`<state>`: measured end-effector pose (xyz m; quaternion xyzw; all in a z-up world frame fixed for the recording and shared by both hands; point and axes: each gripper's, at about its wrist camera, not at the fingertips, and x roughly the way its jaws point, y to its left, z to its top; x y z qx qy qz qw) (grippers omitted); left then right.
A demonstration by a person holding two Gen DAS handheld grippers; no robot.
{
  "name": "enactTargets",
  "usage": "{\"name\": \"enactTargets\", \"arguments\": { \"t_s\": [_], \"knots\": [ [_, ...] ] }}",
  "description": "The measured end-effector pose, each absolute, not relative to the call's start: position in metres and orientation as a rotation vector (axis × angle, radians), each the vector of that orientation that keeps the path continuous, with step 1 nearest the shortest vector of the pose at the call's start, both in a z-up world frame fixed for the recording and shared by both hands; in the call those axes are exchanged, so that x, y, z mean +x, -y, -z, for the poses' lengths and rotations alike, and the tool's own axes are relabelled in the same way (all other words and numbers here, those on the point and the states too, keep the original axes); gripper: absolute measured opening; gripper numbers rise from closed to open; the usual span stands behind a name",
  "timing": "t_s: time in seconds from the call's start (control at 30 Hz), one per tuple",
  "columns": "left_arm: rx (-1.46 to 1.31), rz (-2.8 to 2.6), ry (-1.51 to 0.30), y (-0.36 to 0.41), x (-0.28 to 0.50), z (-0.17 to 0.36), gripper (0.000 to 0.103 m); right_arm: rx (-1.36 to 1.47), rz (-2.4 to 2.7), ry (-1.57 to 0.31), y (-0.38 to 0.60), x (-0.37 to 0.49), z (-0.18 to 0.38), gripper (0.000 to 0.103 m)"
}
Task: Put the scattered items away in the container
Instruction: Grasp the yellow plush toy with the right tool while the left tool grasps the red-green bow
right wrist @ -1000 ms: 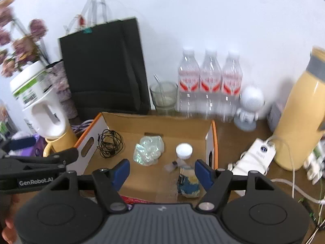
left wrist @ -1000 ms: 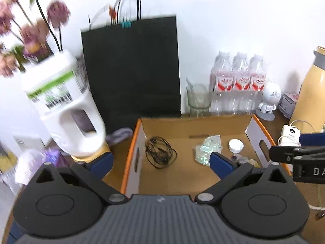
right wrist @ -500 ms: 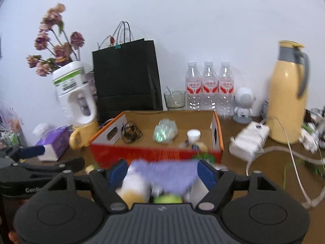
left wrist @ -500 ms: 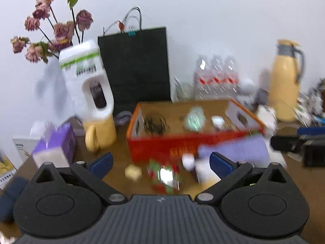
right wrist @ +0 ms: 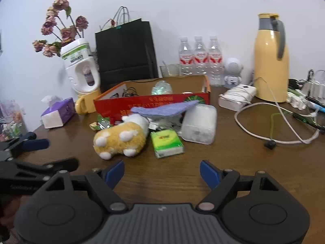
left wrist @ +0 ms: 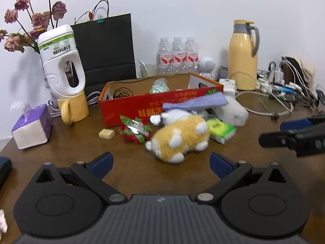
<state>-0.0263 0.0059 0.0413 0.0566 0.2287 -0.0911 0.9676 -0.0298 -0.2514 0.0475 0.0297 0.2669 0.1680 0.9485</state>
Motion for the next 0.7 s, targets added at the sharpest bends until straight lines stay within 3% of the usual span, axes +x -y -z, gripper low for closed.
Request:
{"name": "enactTargets", "arguments": {
  "t_s": [0.27,0.37,0.6,0.7],
  "knots": [
    [0.076,0.085,-0.471,-0.04,0.038,-0.051,0.096,0.008,-0.444,-0.525,0.216,0.004,-0.055,0.081],
    [0.051,0.054,-0.47,-0.057,0.051,-0.052,0.096,0.021,-0.46,-0.552,0.192,0.028,-0.054,0.088],
    [0.061,0.093,-0.506,-0.07,0.076,-0.043,0.096,0.111,-0.428,-0.645,0.151,0.083,-0.034,0.088],
    [0.064,0.153,-0.513,-0.063,0.091,-0.042,0.096,0.165,-0.453,-0.668,0.153,0.094,-0.027,0.08]
  ]
}}
